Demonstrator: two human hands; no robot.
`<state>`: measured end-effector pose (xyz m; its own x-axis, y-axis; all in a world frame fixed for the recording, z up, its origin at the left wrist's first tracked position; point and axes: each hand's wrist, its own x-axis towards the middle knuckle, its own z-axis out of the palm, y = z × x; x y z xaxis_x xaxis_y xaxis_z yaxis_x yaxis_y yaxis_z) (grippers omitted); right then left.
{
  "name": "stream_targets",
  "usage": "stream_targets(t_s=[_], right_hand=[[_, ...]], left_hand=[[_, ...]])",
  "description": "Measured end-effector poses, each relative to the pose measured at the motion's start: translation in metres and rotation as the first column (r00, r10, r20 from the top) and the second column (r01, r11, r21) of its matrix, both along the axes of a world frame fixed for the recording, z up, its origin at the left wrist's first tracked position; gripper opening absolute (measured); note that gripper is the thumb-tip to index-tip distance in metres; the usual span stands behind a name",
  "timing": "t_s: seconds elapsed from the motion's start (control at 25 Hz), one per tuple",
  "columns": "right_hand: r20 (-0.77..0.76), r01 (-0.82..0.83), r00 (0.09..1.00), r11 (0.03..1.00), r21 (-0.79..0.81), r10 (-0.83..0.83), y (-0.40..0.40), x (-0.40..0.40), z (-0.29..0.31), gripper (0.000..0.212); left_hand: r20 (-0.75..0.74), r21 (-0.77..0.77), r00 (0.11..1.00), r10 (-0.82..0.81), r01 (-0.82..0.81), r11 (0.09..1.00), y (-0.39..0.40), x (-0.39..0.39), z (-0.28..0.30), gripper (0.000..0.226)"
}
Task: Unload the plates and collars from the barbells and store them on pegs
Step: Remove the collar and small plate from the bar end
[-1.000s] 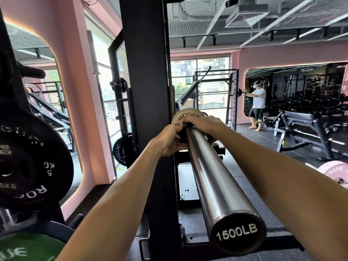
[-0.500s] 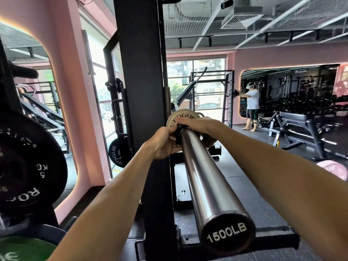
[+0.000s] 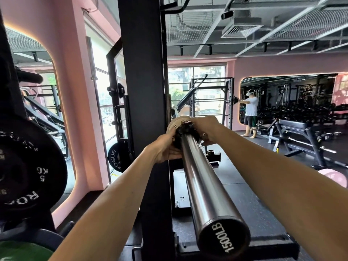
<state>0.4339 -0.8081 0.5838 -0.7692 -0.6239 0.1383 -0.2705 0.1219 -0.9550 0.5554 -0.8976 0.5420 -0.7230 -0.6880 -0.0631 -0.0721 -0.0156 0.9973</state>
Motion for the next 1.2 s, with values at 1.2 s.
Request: stream_targets(t_s=[1.2], right_hand=[[0.03,0.022,0.999,1.0,-0.022,-0.022,-0.003,0.003,-0.026,0.073]], left_hand=[[0.011,-0.117,0.994,0.107,-0.105,0.988,0.014,0.004,0.005,0.048]])
